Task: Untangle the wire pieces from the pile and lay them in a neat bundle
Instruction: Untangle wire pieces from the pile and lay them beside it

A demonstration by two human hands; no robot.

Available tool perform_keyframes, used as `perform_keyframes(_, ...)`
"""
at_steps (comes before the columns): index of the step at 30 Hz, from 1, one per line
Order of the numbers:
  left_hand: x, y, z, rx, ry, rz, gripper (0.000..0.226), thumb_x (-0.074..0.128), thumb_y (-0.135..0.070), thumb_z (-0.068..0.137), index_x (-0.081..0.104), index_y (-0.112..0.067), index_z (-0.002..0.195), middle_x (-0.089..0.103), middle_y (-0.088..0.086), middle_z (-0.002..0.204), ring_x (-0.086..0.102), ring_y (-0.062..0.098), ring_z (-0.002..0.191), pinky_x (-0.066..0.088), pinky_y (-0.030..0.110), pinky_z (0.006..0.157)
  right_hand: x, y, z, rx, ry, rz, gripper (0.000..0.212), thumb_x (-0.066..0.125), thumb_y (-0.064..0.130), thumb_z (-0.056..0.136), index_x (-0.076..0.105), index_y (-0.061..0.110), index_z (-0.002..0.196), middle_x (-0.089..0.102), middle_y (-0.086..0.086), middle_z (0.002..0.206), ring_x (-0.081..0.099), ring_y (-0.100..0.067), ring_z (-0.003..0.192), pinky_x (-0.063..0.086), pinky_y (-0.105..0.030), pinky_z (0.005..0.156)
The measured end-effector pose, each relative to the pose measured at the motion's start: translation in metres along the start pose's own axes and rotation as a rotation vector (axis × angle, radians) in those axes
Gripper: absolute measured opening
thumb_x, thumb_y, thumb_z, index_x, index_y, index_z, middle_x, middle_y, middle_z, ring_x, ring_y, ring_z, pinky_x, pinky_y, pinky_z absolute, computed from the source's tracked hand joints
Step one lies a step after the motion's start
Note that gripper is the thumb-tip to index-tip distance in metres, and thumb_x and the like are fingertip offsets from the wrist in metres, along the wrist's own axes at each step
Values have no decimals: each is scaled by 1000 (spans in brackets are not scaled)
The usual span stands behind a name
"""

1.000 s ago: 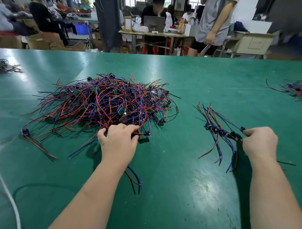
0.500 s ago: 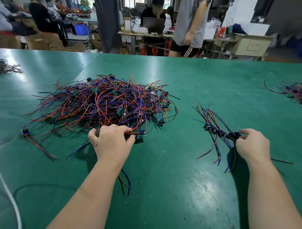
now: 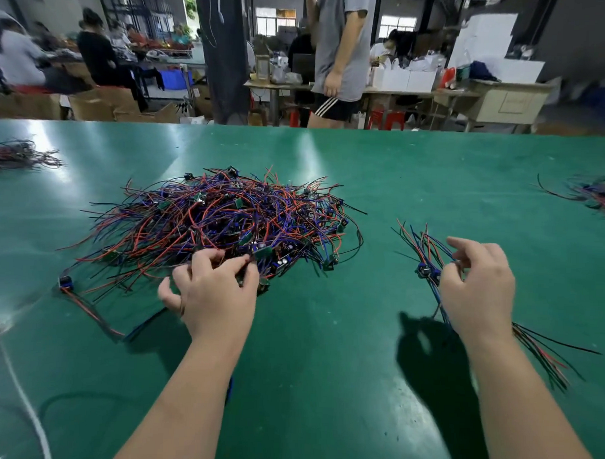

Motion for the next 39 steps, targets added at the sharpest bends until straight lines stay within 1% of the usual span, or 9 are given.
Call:
perform_keyframes(3, -17, -11, -3, 131, -228, -108, 15, 66, -38, 86, 75, -27, 87, 52, 3, 105, 34, 25, 92, 17, 34, 76, 10, 19, -11, -20, 21, 117, 33, 53, -10, 78, 70, 7, 101, 57, -5, 91, 52, -16, 75, 33, -17, 71)
perform_keyframes(6, -34, -27, -9, 352, -376, -249, 21, 61, -35, 92, 72, -19, 84, 59, 2, 85, 47, 25, 78, 21, 31, 71, 33, 32, -26, 153, 269, 380, 30, 52, -11, 81, 72, 11, 91, 64, -4, 81, 58, -10, 64, 41, -17, 60)
perform_keyframes(9, -35, -53, -25, 684, -271, -431, 28, 54, -30, 96, 70, -13, 81, 60, 0, 64, 52, 24, 59, 37, 34, 62, 60, 55, -53, 411, 742, 935, 20, 61, -4, 82, 69, 7, 97, 67, -7, 81, 54, -10, 51, 39, -17, 49)
perform_keyframes(12, -23, -72, -46, 773, -16, -593, 25, 59, -30, 92, 75, -11, 92, 65, 2, 66, 58, 21, 58, 45, 36, 57, 66, 71, -68, 471, 904, 1240, 37, 65, 18, 72, 65, 0, 105, 64, -6, 84, 49, -10, 55, 36, -18, 50)
perform_keyframes(17, -3, -77, -59, 499, 375, -892, 10, 70, -30, 85, 75, -22, 85, 63, -5, 63, 52, 8, 57, 44, 27, 56, 63, 69, -61, 596, 773, 1309, 23, 62, 20, 72, 73, 10, 89, 63, -3, 74, 52, -6, 56, 43, -14, 54)
perform_keyframes(23, 9, -71, -55, 219, 524, -1004, 15, 80, -21, 76, 70, -23, 65, 61, -5, 54, 44, 3, 45, 38, 15, 48, 62, 64, -56, 618, 752, 1300, 31, 57, 29, 77, 73, 5, 90, 64, -1, 73, 54, -8, 59, 46, -16, 56)
perform_keyframes(29, 17, -79, -69, -157, 982, -1274, 38, 64, -56, 70, 76, -20, 72, 68, 5, 63, 57, 12, 43, 48, 22, 43, 60, 56, -53, 522, 784, 1173, 20, 61, 22, 75, 76, 16, 87, 73, -4, 79, 61, -6, 63, 45, -14, 55)
perform_keyframes(33, 23, -76, -73, -273, 1019, -1260, 26, 72, -40, 65, 73, -14, 65, 69, 5, 67, 63, 11, 51, 50, 21, 44, 59, 56, -56, 373, 790, 979, 16, 63, 11, 83, 76, 19, 87, 73, -4, 83, 56, -8, 70, 40, -19, 61)
perform_keyframes(39, 30, -72, -78, -368, 1047, -1199, 19, 74, -15, 80, 65, -7, 95, 70, 7, 73, 66, 16, 57, 53, 25, 47, 63, 50, -54, 401, 726, 879, 14, 69, -4, 78, 71, 9, 82, 67, -3, 63, 54, -7, 53, 41, -16, 53)
Point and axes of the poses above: each hand's wrist, its own z-axis towards the middle knuckle, its own x-axis out of the palm, y = z × x, the point moved 5 cm from there along z, towards the middle knuckle
